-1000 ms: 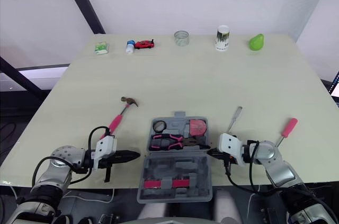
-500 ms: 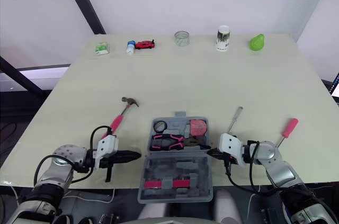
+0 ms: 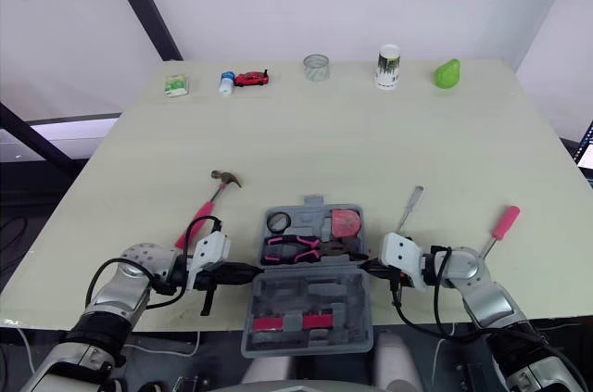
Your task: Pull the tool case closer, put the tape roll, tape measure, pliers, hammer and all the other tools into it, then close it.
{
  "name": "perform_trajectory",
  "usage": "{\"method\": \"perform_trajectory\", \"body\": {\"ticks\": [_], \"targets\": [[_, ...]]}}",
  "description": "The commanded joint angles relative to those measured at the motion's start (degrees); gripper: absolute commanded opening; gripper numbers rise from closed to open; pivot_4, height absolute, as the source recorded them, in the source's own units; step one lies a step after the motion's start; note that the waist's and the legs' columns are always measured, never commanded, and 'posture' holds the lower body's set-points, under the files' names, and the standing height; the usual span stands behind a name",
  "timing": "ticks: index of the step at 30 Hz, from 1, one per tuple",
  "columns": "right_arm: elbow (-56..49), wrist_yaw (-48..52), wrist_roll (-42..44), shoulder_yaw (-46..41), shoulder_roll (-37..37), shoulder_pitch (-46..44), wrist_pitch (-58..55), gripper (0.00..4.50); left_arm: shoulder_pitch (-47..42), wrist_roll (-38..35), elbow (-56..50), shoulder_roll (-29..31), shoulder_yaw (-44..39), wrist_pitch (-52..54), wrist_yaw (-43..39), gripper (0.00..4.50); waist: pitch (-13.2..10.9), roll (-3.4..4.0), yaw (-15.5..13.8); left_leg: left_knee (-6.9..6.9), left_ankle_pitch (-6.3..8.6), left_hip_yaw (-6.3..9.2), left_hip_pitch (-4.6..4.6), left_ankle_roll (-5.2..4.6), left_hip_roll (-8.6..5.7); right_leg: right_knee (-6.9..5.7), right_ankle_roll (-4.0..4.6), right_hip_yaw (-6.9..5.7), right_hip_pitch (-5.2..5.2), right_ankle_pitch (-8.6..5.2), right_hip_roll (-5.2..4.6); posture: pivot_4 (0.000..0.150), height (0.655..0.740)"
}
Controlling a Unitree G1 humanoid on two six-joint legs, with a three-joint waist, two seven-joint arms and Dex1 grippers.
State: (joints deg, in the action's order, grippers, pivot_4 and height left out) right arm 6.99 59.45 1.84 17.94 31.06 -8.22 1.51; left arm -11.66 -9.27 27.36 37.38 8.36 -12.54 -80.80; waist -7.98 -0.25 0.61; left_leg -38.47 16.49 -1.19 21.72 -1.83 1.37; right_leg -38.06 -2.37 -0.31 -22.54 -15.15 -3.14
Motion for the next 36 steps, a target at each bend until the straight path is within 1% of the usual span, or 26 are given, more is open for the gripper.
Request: {"method": "perform_trajectory", "body": {"ticks": [1, 8, 16, 27, 36], "targets": [[-0.7, -0.6, -0.5, 0.9, -0.7, 0.0, -0.3, 0.04, 0.0, 1.0, -1.6, -0.5, 1.6, 1.6, 0.4, 0.00, 0.0, 0.00, 0.0, 0.00, 0.00, 0.00, 0.00, 0.00, 0.00, 0.00, 0.00, 0.00, 0.00, 0.00, 0.00, 0.150, 0.7400], [-1.3, -0.4, -0.2, 0.6, -0.9, -0.7, -0.6, 0.04, -1.0, 1.2, -3.4, -0.8, 0.9, 3.1, 1.9, 0.00, 0.0, -0.01, 0.0, 0.00, 0.00, 0.00, 0.01, 0.00, 0.01, 0.01, 0.00, 0.00, 0.00, 0.00, 0.01, 0.150, 0.7400], [0.1, -0.5, -0.1, 0.1, -1.6, -2.6, -0.3, 0.04, -3.2, 2.2, -2.4, -1.3, 0.0, 2.9, 4.6, 0.00, 0.0, -0.05, -0.1, -0.08, -0.01, 0.02, 0.02, 0.00, 0.00, -0.01, 0.00, 0.01, 0.00, 0.00, 0.03, 0.150, 0.7400], [6.3, -3.2, -1.1, -1.5, -3.7, -8.4, 1.3, 0.04, -7.3, 2.9, 1.9, -2.1, -0.3, 1.6, 7.1, 0.00, -0.1, -0.14, 0.0, -0.09, -0.01, 0.01, 0.15, 0.00, -0.01, 0.00, 0.00, 0.01, -0.11, 0.01, 0.05, 0.150, 0.7400], [8.5, -5.2, -1.9, -1.7, -4.8, -9.5, 2.8, 0.04, -9.0, 2.6, 3.6, -2.8, -1.6, 1.6, 9.8, 0.00, -0.1, -0.16, 0.0, -0.09, -0.01, 0.01, 0.15, 0.00, -0.01, -0.01, -0.01, 0.01, -0.11, 0.02, 0.04, 0.150, 0.7400]]}}
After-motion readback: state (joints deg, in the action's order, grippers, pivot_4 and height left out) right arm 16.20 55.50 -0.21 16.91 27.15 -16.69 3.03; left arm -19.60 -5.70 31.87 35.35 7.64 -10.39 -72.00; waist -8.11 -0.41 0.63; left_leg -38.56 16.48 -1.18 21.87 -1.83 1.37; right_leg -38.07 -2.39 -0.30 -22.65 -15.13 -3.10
